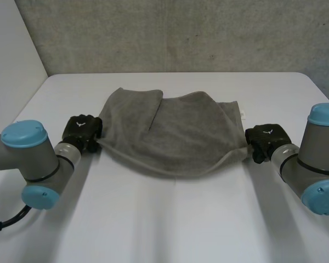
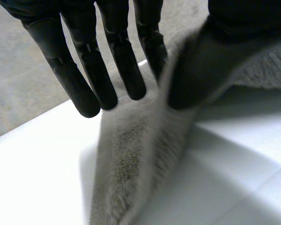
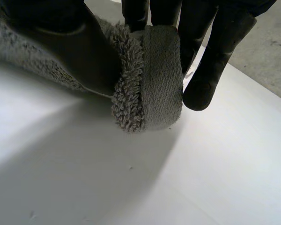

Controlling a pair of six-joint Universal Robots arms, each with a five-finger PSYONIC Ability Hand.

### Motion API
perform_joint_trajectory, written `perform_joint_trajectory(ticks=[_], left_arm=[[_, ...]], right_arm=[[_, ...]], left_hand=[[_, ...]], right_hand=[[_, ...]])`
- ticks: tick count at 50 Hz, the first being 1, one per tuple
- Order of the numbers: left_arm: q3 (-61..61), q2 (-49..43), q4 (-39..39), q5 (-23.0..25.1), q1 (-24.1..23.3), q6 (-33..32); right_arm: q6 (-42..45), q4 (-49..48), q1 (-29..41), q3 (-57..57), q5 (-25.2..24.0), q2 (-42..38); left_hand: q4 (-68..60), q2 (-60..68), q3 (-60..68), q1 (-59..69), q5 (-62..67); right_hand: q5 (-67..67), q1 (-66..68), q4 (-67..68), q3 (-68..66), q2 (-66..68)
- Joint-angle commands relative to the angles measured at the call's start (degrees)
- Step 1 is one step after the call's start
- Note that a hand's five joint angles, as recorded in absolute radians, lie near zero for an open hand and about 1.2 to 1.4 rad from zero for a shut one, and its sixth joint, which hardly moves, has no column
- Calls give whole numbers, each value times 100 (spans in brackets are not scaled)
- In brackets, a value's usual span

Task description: Fold the towel.

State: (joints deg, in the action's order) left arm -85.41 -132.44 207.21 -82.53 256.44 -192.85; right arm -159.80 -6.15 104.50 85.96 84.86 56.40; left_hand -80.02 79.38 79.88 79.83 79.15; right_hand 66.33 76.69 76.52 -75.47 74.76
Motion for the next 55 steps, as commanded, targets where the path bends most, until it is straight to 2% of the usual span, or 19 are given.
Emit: perform_joint_trajectory(ticks=[1, 8, 11, 13, 16, 18, 22, 24, 28, 34, 38, 40, 41, 43, 44, 45, 47, 51, 55], left_arm=[[-116, 340, -6, -351, -6, -24], [-723, 1308, 117, -343, -15, -253], [-1153, 1827, 214, -334, -42, -578], [-1626, 2308, 258, -334, -50, -1120], [-1857, 2512, 258, -316, -42, -1431], [-2416, 2906, 267, -290, 19, -2052], [-2999, 3356, 258, -211, 64, -2565], [-3550, 3890, 214, -62, 151, -2853], [-3999, 4452, 197, 96, 231, -2942], [-4291, 5280, 196, 334, 266, -2907], [-4230, 5246, 276, 457, 275, -2907], [-3976, 4844, 302, 606, 266, -2907], [-3975, 4842, 302, 607, 266, -2907], [-3529, 4011, 354, 694, 257, -2916], [-3526, 4007, 355, 694, 257, -2916], [-3248, 3606, 355, 686, 214, -2907], [-2958, 3202, 346, 694, 196, -2907], [-2009, 2033, 329, 703, 152, -2942], [-1347, 1387, 346, 712, 125, -2951]], right_arm=[[-7, 9, -61, -18, -13, 282], [-33, 79, -61, 44, -57, 871], [19, 105, -61, 175, -57, 1240], [54, 149, -61, 281, -75, 1444], [273, 350, -61, 526, -101, 1820], [450, 501, -61, 659, -127, 1997], [1081, 825, -113, 1149, -276, 2514], [1250, 905, -184, 1292, -312, 2727], [1714, 1387, -394, 1520, -478, 3262], [1856, 1898, -720, 1450, -769, 3518], [1874, 1951, -896, 1240, -1198, 3457], [1883, 1942, -887, 1178, -1314, 3351], [1883, 1899, -887, 1099, -1392, 3099], [1883, 1863, -861, 967, -1428, 2797], [1874, 1794, -826, 732, -1411, 2388], [1874, 1793, -826, 729, -1410, 2384], [1839, 1705, -817, 231, -1288, 1702], [1786, 1688, -659, -369, -1033, 1101], [1742, 1556, -316, -1298, -551, 146]], left_hand=[[2, 62, 12, 17, -915], [2, 62, 12, 17, -915], [2, 62, 12, 17, -915], [2, 62, 12, 17, -915], [2, 62, 12, 17, -915], [2, 62, 12, 17, -915], [2, 62, 12, 17, -915], [2, 62, 12, 17, -915], [2, 62, 12, 17, -915], [2, 62, 12, 17, -915], [2, 62, 12, 17, -915], [2, 62, 12, 17, -915], [2, 62, 12, 17, -915], [2, 62, 12, 17, -915], [2, 62, 12, 17, -915], [2, 62, 12, 17, -915], [2, 62, 12, 17, -915], [2, 62, 12, 17, -915], [2, 62, 12, 17, -915]], right_hand=[[367, 331, 348, -453, 524], [367, 331, 348, -453, 524], [367, 331, 348, -453, 524], [367, 331, 348, -453, 524], [367, 331, 348, -453, 524], [367, 331, 348, -453, 524], [367, 331, 348, -453, 524], [367, 331, 348, -453, 524], [367, 331, 348, -453, 524], [367, 331, 348, -453, 524], [367, 331, 348, -453, 524], [367, 331, 348, -453, 524], [367, 331, 348, -453, 524], [367, 331, 348, -453, 524], [367, 331, 348, -453, 524], [367, 331, 348, -453, 524], [367, 331, 348, -453, 524], [367, 331, 348, -453, 524], [367, 331, 348, -453, 524]])
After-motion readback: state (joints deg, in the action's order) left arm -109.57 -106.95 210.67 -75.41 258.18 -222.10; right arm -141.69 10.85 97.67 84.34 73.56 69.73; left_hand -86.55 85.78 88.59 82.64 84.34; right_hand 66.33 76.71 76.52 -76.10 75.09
